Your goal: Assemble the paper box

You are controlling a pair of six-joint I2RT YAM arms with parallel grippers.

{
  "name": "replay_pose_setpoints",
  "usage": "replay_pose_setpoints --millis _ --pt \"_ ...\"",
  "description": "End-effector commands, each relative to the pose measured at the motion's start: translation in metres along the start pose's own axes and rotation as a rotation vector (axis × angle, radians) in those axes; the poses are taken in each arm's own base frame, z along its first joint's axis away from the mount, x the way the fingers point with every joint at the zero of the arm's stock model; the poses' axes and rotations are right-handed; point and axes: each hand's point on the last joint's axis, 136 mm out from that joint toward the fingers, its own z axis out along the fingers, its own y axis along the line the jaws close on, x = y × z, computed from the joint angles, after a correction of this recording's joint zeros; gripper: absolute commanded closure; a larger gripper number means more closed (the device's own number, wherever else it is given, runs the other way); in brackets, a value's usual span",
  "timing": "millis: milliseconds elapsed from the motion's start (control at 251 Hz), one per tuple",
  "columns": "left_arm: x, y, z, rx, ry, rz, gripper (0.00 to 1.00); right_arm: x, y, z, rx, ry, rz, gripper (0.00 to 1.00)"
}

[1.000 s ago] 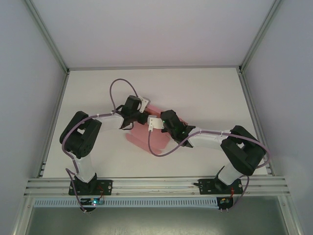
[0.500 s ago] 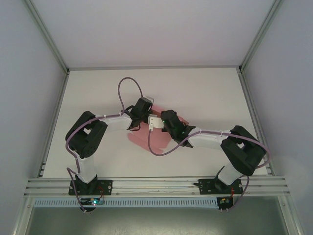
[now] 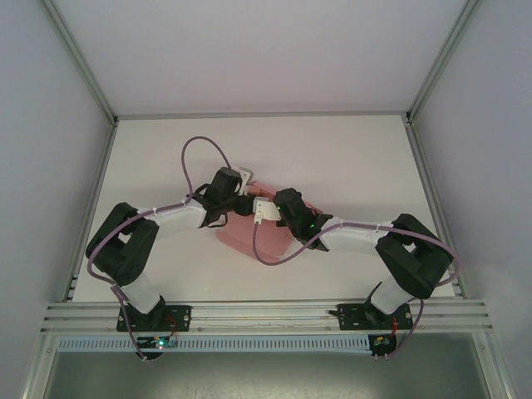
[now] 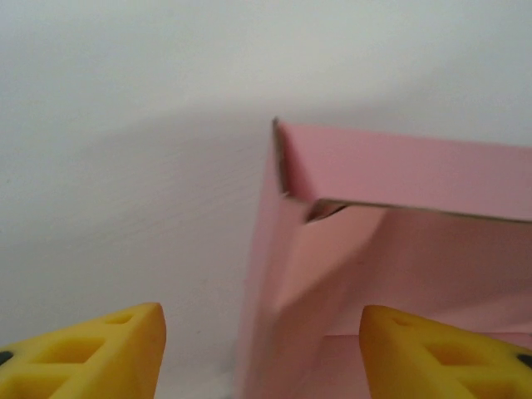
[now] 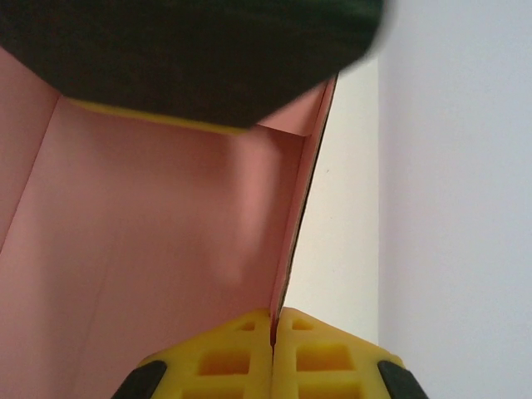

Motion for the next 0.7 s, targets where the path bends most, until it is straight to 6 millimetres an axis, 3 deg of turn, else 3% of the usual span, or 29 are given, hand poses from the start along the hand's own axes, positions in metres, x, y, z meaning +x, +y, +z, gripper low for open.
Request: replay_pose_setpoints --millis 0,136,335,567,694 --pt "-0.011 -0.006 -0.003 0.052 -0.031 -0.008 0.37 0.021 0.038 -0.001 -0.123 0.062 -0.064 1.0" --pt "-0.006 0.008 0.005 -0.018 0.01 -0.014 0.47 0.022 0.036 -0.003 -0.119 0.064 -0.066 1.0" --pt "0.004 0.029 0.007 -0.087 0.035 -0.043 0.52 0.02 0.036 -0.004 -0.125 0.049 -0.065 1.0" --pt "-0.004 0.028 0.022 -0.054 0.023 -0.038 0.52 0.009 0.043 -0.008 -0.163 -0.001 -0.076 1.0" --pt "-0.009 0.034 0.028 -0.087 0.024 -0.037 0.75 0.011 0.044 -0.009 -0.167 0.011 -0.082 1.0"
